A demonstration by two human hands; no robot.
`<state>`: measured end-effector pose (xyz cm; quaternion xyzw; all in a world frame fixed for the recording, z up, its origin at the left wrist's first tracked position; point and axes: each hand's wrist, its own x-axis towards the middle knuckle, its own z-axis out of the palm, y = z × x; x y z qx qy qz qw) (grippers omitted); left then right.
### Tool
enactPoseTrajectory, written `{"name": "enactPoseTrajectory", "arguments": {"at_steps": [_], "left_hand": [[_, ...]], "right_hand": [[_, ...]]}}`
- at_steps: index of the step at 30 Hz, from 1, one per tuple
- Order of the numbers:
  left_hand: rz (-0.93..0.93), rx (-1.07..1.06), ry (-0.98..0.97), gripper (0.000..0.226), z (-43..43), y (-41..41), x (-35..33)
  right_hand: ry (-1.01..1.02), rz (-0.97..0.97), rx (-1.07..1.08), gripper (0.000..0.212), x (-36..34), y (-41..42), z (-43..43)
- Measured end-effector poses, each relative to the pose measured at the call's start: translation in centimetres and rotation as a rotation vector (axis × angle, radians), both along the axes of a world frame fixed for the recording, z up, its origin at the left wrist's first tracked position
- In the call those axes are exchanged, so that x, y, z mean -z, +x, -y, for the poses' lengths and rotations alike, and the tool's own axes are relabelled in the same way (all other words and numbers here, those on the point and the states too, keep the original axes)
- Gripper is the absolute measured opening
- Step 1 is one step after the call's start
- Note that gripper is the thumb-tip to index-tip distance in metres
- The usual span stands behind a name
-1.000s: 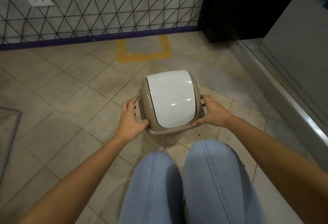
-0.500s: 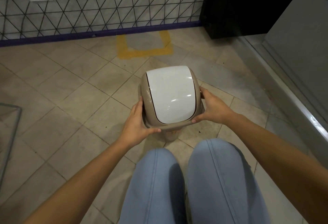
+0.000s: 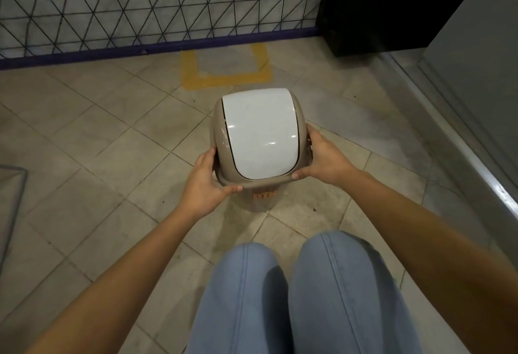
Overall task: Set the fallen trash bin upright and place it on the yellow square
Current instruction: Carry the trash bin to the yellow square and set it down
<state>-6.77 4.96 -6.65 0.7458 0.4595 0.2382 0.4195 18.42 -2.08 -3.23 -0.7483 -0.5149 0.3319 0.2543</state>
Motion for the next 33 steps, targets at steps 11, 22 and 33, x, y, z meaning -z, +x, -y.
{"name": "enactPoseTrajectory", "arguments": {"at_steps": [11, 22, 33], "left_hand": [[0.102, -0.051, -0.077, 0.1, -3.1, 1.2, 0.5], [0.076, -0.238, -0.084, 0.098, -5.8, 3.9, 0.0], [0.158, -0.303, -0.265, 0.098, -9.4, 6.0, -0.4]], "right_hand": [[0.039, -0.026, 0.053, 0.119, 0.7, 0.5, -2.8], [0.052, -0.037, 0.028, 0.11, 1.1, 2.3, -7.0], [0.047, -0.035, 0.002, 0.092, 1.0, 4.4, -11.9]]}}
